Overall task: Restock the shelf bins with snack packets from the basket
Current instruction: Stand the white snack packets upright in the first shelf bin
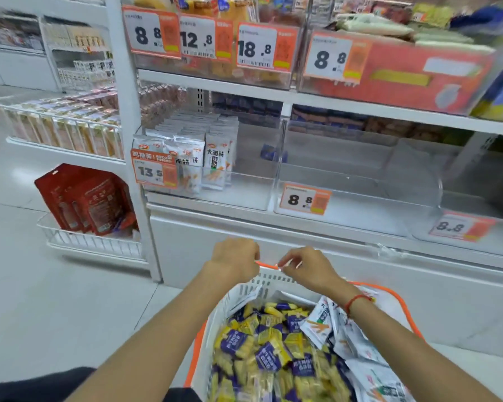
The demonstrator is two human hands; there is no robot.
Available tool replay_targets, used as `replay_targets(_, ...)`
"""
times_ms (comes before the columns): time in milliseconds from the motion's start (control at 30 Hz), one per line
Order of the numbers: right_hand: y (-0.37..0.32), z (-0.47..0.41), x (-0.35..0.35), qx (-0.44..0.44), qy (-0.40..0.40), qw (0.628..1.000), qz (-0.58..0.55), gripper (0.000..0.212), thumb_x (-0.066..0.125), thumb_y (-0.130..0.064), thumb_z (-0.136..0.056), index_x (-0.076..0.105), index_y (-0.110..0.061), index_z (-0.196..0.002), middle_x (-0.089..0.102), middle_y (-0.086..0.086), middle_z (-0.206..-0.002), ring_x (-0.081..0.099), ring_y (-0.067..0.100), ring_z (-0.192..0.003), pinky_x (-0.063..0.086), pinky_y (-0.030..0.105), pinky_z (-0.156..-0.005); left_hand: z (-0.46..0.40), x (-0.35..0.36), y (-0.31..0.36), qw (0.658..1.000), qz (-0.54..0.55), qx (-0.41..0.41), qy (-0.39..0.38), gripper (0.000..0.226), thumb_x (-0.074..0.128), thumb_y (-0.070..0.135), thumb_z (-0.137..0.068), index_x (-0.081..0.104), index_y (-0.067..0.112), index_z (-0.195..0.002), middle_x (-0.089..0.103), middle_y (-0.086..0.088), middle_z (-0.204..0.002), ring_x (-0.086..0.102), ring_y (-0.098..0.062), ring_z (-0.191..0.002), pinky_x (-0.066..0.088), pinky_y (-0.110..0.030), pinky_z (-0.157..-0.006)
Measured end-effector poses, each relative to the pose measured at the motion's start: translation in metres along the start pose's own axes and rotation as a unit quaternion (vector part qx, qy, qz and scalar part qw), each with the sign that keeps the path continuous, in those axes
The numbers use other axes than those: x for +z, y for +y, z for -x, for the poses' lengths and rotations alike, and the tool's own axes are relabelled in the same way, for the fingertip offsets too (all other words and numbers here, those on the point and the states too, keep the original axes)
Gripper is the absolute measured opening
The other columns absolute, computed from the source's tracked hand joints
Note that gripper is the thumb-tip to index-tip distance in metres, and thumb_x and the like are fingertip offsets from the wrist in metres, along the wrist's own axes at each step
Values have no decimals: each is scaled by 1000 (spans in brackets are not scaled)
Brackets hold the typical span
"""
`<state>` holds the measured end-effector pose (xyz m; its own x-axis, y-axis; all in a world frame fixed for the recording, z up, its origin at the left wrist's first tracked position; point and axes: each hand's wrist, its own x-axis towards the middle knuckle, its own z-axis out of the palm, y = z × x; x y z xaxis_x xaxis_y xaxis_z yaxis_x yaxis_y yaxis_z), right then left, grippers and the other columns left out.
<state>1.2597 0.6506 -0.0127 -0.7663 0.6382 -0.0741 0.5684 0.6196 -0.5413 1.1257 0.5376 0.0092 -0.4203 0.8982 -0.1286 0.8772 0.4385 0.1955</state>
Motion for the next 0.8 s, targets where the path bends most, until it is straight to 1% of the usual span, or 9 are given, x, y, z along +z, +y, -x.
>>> replay_targets(200, 70, 46, 31, 99, -81, 991, -30, 15, 61, -16, -88, 73, -17, -97, 63, -5, -89, 56, 9, -82, 42, 21, -74, 3, 66, 39, 988, -18, 30, -150, 31, 49, 23, -92, 64, 22, -119, 61, 0, -127, 58, -23, -111, 45, -32, -87)
replay_targets(300, 109, 63, 46, 166, -72, 983, 8, 24, 60, -21, -88, 65, -20, -111, 59, 3, -112, 53, 20, -109, 40, 27, -87, -3, 98, 53, 977, -9, 32, -212, 33, 45, 21, -95, 60, 15, -123, 51, -1, -139, 59, -27, -108, 44, -33, -82)
replay_targets(367, 133, 76, 54, 216, -36, 973, 77, 42, 61, -27, -87, 53, -21, -128, 45, 9, -134, 36, 29, -130, 35, 36, -100, -7, 116, 61, 969, -4, 41, -245, 34, 41, 25, -99, 59, 14, -126, 57, -3, -131, 58, -27, -107, 45, -35, -89)
replay_targets(433, 152, 86, 56, 234, 43, 961, 141, 58, 65, -26, -83, 43, -15, -136, 36, 12, -142, 29, 32, -134, 32, 43, -105, -16, 135, 66, 966, 0, 46, -254, 36, 37, 27, -100, 60, 13, -123, 63, -7, -118, 59, -26, -101, 41, -42, -99)
replay_targets(500, 167, 88, 53, 195, 145, 955, 171, 63, 76, -17, -73, 49, -6, -129, 43, 19, -134, 41, 38, -124, 39, 49, -98, -27, 151, 71, 969, 20, 34, -242, 33, 36, 29, -100, 59, 14, -119, 64, -7, -114, 59, -25, -102, 37, -45, -103)
replay_targets(567, 179, 85, 48, 167, 226, 948, 149, 64, 82, -10, -65, 54, -2, -122, 51, 22, -119, 51, 40, -106, 46, 46, -83, -37, 163, 79, 972, 62, 25, -227, 33, 38, 29, -100, 54, 12, -124, 60, -9, -121, 56, -27, -111, 39, -41, -98)
replay_targets(633, 188, 82, 42, 198, 249, 941, 116, 70, 84, -15, -65, 50, -2, -125, 50, 22, -119, 50, 39, -107, 45, 45, -83, -44, 174, 93, 966, 125, 15, -226, 41, 40, 27, -101, 42, 10, -138, 52, -12, -135, 53, -29, -118, 43, -38, -94)
replay_targets(700, 200, 78, 44, 281, 196, 933, 112, 83, 80, -36, -71, 39, -5, -137, 41, 22, -135, 39, 39, -124, 37, 45, -97, -50, 186, 106, 960, 163, -1, -229, 47, 43, 27, -101, 34, 9, -144, 48, -12, -139, 52, -30, -119, 45, -39, -93)
replay_targets(800, 218, 75, 64, 337, -18, 934, 115, 93, 47, -67, -84, 11, -14, -151, 15, 16, -155, 14, 35, -143, 22, 51, -112, -60, 212, 119, 952, 187, -22, -242, 52, 47, 33, -98, 33, 14, -144, 49, -10, -138, 53, -31, -116, 48, -43, -92)
